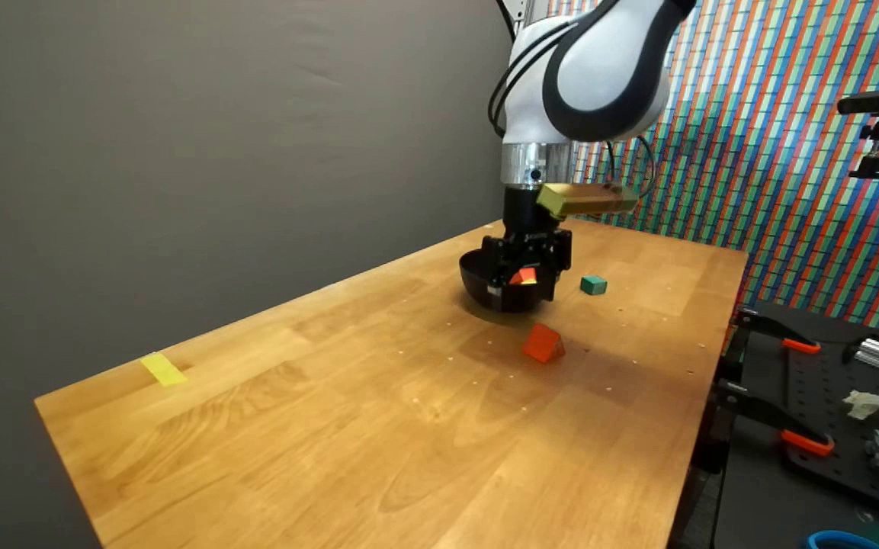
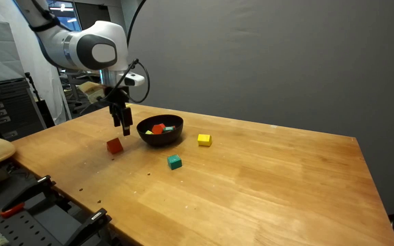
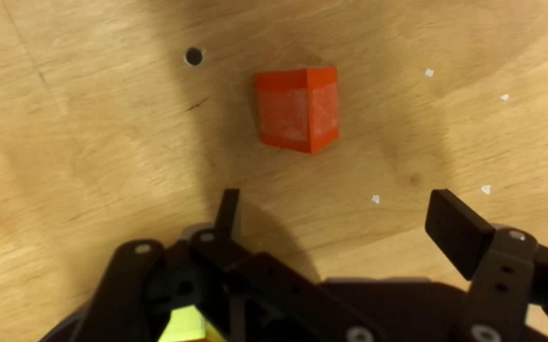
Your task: Put all the blocks inside the black bowl
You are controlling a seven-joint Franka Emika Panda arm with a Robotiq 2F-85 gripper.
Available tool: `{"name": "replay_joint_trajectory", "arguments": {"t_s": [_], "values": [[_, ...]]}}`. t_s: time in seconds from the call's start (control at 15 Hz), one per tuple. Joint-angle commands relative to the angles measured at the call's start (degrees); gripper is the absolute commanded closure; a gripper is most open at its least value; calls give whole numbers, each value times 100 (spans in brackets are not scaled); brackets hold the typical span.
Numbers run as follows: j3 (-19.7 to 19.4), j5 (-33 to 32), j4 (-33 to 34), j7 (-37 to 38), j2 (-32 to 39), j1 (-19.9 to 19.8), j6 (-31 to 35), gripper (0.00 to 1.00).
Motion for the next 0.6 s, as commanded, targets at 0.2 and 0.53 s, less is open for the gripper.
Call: {"name": "replay_joint_trajectory", "arguments": {"t_s": [0.2, 0.53], "values": [[-914, -1088, -232, 1624, 470, 990, 745, 0], [-715, -827, -350, 1779, 420, 873, 246, 0]]}}
